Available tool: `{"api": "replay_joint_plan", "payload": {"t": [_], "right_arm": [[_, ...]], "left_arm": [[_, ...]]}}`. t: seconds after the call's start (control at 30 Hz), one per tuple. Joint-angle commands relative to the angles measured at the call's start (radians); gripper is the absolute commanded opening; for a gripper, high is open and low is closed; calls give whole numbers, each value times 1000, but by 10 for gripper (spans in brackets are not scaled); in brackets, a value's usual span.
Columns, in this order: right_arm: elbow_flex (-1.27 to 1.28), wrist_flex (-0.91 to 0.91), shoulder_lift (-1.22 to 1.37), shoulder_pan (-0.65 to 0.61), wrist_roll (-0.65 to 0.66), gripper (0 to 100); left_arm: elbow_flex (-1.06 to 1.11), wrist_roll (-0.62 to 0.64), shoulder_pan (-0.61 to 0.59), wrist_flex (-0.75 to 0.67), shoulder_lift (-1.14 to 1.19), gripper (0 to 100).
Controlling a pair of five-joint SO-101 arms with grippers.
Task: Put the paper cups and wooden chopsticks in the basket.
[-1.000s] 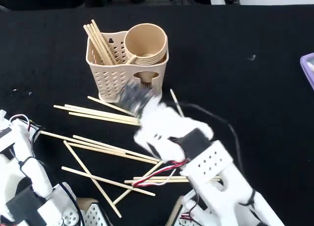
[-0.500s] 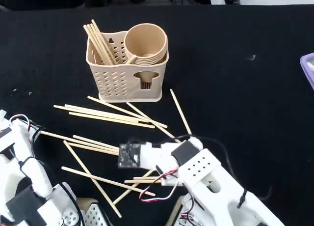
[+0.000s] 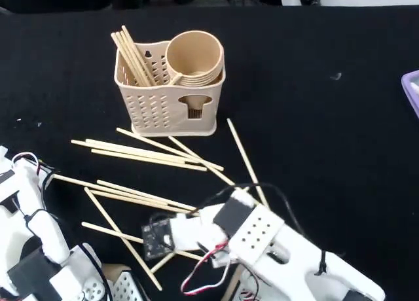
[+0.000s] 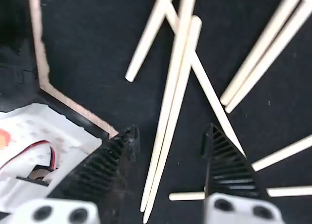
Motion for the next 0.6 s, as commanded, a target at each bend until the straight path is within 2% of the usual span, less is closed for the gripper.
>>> {"api": "replay_joint_plan", "payload": {"t": [0.0, 0.33, 0.57], "right_arm": [[42, -75, -24, -17, -17, 211], [88, -141, -4, -20, -51, 211], [125, -292, 226, -11, -64, 211]], "left_arm": [[-30, -6, -16, -15, -15, 191], [-31, -6, -18, -15, -15, 191], [-31, -6, -21, -15, -15, 191]]}}
